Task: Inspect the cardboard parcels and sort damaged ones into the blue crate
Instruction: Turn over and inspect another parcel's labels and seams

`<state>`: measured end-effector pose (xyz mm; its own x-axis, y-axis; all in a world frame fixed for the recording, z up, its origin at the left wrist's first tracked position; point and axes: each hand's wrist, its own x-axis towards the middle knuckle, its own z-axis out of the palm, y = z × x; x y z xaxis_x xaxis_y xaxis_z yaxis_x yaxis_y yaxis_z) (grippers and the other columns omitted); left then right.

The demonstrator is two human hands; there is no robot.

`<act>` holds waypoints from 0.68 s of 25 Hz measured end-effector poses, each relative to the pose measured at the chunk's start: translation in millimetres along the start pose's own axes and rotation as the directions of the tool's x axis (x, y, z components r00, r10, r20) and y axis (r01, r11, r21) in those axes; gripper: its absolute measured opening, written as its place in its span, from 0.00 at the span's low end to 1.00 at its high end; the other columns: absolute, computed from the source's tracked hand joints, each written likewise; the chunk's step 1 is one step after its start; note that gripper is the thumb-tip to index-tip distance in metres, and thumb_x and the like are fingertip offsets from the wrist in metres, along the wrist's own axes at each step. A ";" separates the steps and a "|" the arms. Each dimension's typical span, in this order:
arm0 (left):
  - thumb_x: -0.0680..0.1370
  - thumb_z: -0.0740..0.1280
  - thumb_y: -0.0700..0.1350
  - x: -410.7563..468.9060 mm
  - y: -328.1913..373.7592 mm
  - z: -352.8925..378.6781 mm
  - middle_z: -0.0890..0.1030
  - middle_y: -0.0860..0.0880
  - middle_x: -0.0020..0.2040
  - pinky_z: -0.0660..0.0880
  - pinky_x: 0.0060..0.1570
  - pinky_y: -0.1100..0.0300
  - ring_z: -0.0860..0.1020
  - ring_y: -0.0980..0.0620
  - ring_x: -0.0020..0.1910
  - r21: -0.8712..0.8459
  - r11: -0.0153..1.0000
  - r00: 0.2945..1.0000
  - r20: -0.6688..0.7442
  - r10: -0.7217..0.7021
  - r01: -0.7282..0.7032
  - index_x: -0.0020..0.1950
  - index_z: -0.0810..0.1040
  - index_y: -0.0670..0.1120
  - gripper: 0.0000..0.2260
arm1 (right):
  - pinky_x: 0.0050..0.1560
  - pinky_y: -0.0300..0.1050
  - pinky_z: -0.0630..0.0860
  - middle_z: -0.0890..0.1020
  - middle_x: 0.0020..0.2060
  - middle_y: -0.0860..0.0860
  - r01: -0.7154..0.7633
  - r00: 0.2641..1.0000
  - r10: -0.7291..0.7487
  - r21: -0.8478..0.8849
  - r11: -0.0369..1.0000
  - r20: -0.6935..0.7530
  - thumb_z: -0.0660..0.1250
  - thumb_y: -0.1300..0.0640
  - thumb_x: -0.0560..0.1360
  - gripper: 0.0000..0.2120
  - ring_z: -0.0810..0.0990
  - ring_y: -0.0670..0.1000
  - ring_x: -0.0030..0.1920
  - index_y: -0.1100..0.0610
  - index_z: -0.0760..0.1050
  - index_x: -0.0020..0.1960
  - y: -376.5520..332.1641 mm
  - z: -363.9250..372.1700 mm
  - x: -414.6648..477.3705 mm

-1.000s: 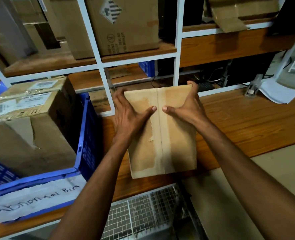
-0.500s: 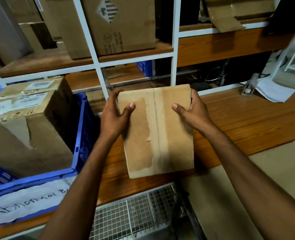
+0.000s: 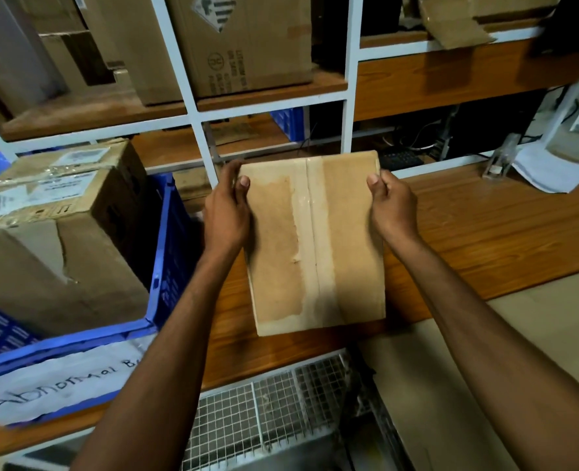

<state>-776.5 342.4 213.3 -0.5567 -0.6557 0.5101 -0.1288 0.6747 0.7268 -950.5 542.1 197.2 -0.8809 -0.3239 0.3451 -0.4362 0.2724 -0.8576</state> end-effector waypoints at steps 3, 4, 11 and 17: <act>0.86 0.63 0.52 -7.9 0.3 3.6 0.73 0.54 0.64 0.74 0.45 0.65 0.75 0.61 0.52 -0.038 0.999 0.999 0.048 -0.015 0.017 0.78 0.63 0.54 0.21 | 0.51 0.53 0.77 0.81 0.48 0.49 -0.052 0.996 0.052 0.000 0.999 0.071 0.59 0.46 0.85 0.14 0.80 0.51 0.50 0.55 0.76 0.58 3.3 5.7 -4.1; 0.85 0.65 0.53 -9.3 1.0 4.1 0.72 0.55 0.64 0.73 0.45 0.66 0.75 0.61 0.53 -0.045 0.999 0.998 0.056 -0.012 0.014 0.78 0.61 0.56 0.23 | 0.52 0.53 0.78 0.81 0.48 0.48 -0.048 0.997 0.049 -0.021 0.999 0.052 0.59 0.46 0.85 0.14 0.80 0.51 0.50 0.55 0.76 0.58 1.8 7.0 -5.9; 0.74 0.76 0.60 -8.7 -3.4 14.3 0.72 0.45 0.73 0.77 0.57 0.44 0.76 0.45 0.64 0.056 0.996 0.994 0.085 -0.068 0.063 0.80 0.51 0.58 0.43 | 0.52 0.46 0.75 0.81 0.59 0.50 -0.068 0.997 0.070 -0.036 0.997 0.043 0.67 0.45 0.81 0.21 0.79 0.51 0.58 0.55 0.71 0.68 0.7 15.9 -12.3; 0.68 0.80 0.60 -8.5 -8.1 25.1 0.66 0.43 0.78 0.72 0.53 0.50 0.74 0.38 0.69 0.090 0.994 0.994 0.090 -0.070 0.062 0.83 0.43 0.57 0.56 | 0.55 0.51 0.76 0.77 0.65 0.54 -0.103 0.993 0.109 -0.141 0.985 0.034 0.75 0.41 0.74 0.36 0.77 0.56 0.63 0.54 0.62 0.72 -3.3 22.0 -15.9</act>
<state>-791.3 351.0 191.5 -0.6175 -0.6682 0.4149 -0.2359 0.6606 0.7128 -931.1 526.5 186.1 -0.9164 -0.3232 0.2363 -0.3646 0.4296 -0.8262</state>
